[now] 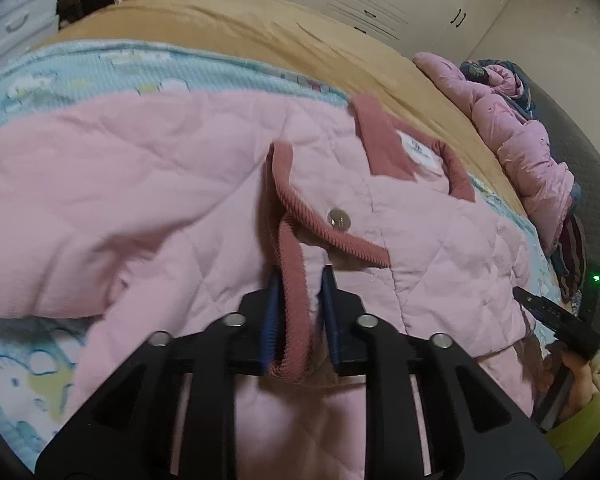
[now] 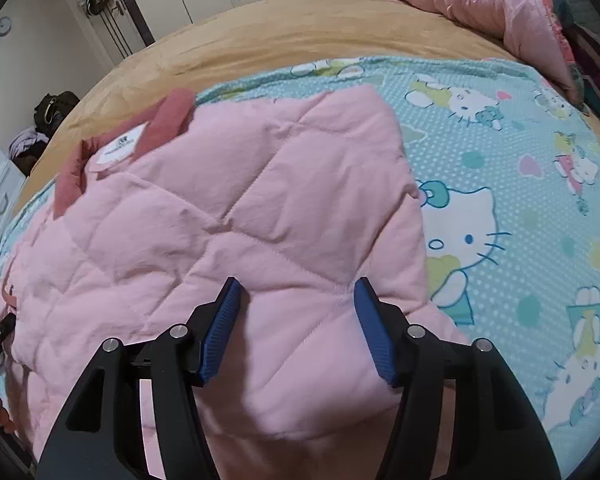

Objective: Fold large clothes
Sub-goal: 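Lay the sleeve flat and open the right tool, then move the left tool over the other jacket sleeve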

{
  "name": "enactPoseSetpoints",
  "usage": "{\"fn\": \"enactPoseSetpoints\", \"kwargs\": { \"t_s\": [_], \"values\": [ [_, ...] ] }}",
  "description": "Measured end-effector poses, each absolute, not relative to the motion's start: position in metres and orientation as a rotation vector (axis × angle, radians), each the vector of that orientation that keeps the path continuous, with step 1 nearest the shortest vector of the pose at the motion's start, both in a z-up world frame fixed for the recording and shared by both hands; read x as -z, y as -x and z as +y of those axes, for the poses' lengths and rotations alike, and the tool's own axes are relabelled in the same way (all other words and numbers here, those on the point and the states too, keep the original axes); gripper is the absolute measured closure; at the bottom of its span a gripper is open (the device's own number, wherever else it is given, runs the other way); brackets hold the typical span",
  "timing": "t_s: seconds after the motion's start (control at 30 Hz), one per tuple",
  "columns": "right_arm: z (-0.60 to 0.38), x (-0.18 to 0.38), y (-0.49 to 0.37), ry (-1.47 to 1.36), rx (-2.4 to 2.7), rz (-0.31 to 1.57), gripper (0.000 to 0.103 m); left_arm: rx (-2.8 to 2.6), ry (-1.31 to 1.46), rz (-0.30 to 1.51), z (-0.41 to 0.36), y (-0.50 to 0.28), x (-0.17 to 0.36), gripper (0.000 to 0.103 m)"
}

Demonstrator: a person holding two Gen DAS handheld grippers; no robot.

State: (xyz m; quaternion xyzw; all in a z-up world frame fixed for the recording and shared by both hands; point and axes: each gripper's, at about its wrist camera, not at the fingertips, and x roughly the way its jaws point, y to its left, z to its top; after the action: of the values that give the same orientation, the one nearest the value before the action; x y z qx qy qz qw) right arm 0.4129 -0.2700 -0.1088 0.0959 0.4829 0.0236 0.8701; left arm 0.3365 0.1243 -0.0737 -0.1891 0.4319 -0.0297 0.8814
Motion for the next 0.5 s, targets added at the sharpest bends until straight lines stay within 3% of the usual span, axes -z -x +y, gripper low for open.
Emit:
{"fn": "enactPoseSetpoints", "kwargs": {
  "t_s": [0.07, 0.13, 0.2, 0.3, 0.33, 0.4, 0.5],
  "values": [
    [-0.266, 0.096, -0.401, -0.211, -0.084, 0.982, 0.041, 0.04, 0.351, 0.865, 0.125, -0.33, 0.056, 0.081],
    [-0.256, 0.086, -0.385, -0.21, -0.118, 0.957, 0.03, 0.029, 0.328, 0.835, 0.124, -0.323, 0.044, 0.07],
    [-0.246, 0.081, -0.373, -0.198, -0.153, 0.95, 0.031, 0.042, 0.305, 0.816, 0.117, -0.315, 0.034, 0.051],
    [-0.232, 0.074, -0.351, -0.174, -0.174, 0.923, 0.029, 0.069, 0.256, 0.834, 0.101, -0.309, 0.033, 0.038],
    [-0.229, 0.07, -0.347, -0.173, -0.184, 0.915, 0.02, 0.077, 0.246, 0.843, 0.096, -0.308, 0.033, 0.029],
    [-0.223, 0.062, -0.336, -0.155, -0.179, 0.878, 0.01, 0.082, 0.235, 0.859, 0.088, -0.304, 0.035, 0.013],
    [-0.215, 0.051, -0.323, -0.116, -0.178, 0.832, 0.005, 0.08, 0.217, 0.862, 0.079, -0.3, 0.034, 0.009]
  ]
}}
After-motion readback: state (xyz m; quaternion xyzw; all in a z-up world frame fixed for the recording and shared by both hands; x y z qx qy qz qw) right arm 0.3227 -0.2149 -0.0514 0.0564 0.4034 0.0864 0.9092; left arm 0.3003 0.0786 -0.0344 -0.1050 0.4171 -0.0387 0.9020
